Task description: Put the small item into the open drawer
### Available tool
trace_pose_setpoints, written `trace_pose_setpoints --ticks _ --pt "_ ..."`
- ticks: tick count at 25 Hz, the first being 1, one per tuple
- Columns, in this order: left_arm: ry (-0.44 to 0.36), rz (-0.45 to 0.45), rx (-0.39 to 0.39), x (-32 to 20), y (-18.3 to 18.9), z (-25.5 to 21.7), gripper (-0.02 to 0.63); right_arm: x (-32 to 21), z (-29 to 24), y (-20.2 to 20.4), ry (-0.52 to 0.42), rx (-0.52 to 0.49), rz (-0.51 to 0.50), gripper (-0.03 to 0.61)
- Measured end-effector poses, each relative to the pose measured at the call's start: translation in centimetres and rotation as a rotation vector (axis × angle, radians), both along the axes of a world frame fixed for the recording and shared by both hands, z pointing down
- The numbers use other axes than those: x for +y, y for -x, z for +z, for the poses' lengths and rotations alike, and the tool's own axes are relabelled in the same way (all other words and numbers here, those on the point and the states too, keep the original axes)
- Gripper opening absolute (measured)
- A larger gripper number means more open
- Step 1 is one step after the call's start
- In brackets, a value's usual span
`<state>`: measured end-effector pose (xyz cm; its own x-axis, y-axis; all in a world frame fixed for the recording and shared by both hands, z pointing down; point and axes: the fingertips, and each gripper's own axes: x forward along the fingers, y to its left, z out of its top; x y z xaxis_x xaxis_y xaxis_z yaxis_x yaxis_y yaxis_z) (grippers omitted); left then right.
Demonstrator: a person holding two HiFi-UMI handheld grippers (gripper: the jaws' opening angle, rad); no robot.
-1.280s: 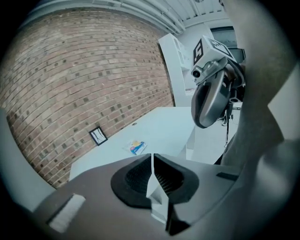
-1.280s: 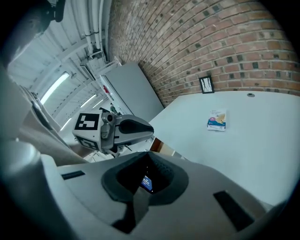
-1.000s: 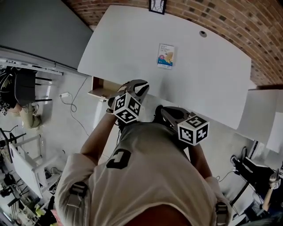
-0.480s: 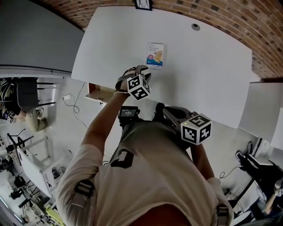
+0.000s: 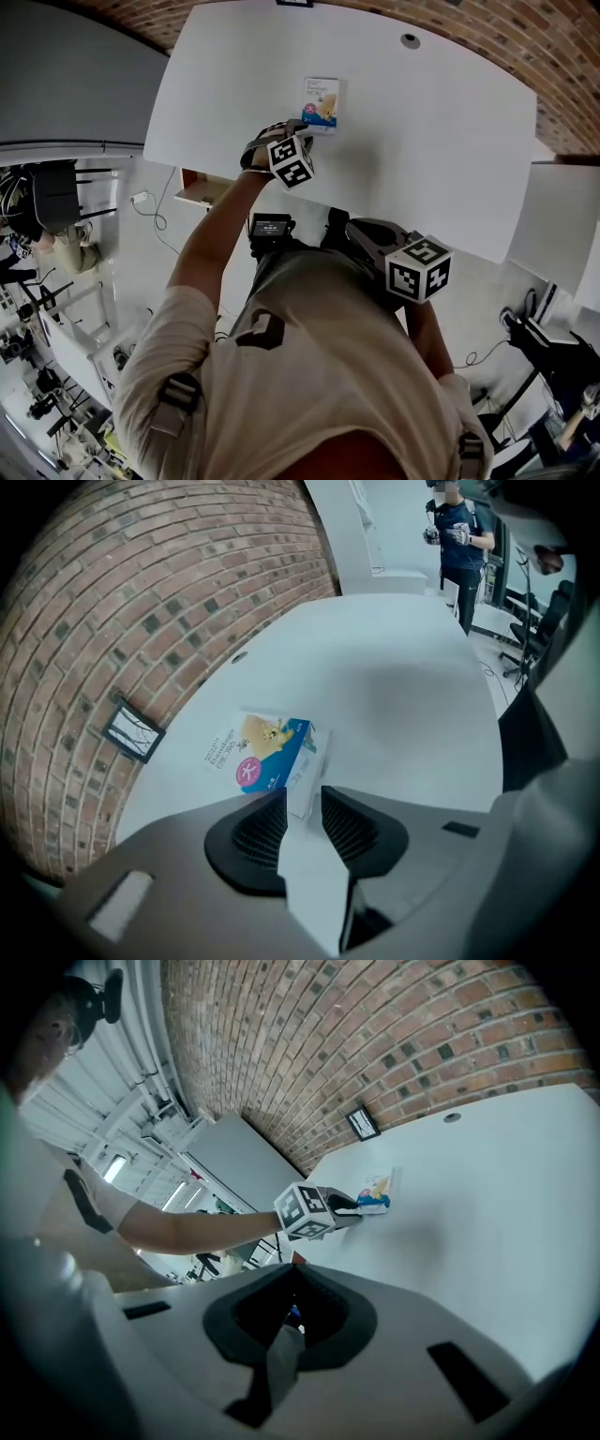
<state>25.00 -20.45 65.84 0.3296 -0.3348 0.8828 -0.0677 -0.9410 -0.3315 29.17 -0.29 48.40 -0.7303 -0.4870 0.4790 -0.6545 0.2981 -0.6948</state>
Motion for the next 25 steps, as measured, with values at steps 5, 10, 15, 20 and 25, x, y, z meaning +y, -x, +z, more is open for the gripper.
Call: trace_pose_setpoints --ticks 5,10,15,20,25 --pt "0.011 0.015 -0.001 -0.1 -0.2 0.1 0.093 0.1 0.0 0.4 -0.004 0.011 -0.021 0.002" --pt "0.023 0.016 0.006 0.0 -0.1 0.6 0.044 0.2 -0.2 1.2 -0.001 0.005 -0.053 0.002" --pt "0.038 0.007 0.024 0.4 -0.2 0.8 0.014 0.2 -0.5 2.0 -0.014 0.007 -0.093 0.002" --pt "0.067 -0.047 0.101 0.8 0.0 -0.9 0.006 -0.1 -0.7 2.5 -0.019 0.005 -0.104 0.002" --pt "0.084 -0.131 0.205 1.0 0.8 -3.3 0.006 -0.5 -0.9 3.6 -0.032 0.002 -0.143 0.002"
